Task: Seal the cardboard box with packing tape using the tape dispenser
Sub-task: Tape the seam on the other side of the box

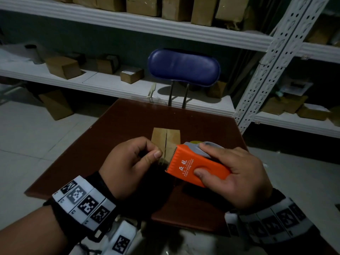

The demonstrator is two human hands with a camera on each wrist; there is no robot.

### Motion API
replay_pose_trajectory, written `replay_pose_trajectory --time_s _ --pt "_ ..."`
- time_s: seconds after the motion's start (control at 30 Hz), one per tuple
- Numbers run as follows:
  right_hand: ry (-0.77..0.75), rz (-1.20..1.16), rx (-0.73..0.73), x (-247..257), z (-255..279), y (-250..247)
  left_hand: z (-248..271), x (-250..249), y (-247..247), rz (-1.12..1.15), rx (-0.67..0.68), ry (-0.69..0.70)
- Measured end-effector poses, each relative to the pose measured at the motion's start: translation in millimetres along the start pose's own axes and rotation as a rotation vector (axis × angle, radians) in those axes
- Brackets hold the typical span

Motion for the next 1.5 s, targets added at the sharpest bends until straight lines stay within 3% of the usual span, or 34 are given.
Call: replay_pose_trajectory --time_s 0.37,0.83,1.5 --pt "-0.062 0.012 -0.023 7.2 4.4 0.4 3.8 7.3 0.6 0.182 0.075 -0.096" --pt "-0.032 0.035 0.050 0.9 1.6 8.7 3.0 15.4 3.9 0.024 0.080 -0.093" --pt "-0.024 0.030 0.050 -8.8 3.2 9.8 4.7 26.2 -3.6 0.060 0.045 -0.157"
Point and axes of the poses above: each hand's wrist, its own z-axis away from the middle knuckle, its own y-axis out of the palm, x = y × z, the point moved 6 cm from there along -z, towards the middle knuckle, and after that the axes turned 1 degree about -y, right-handed, at the moved point
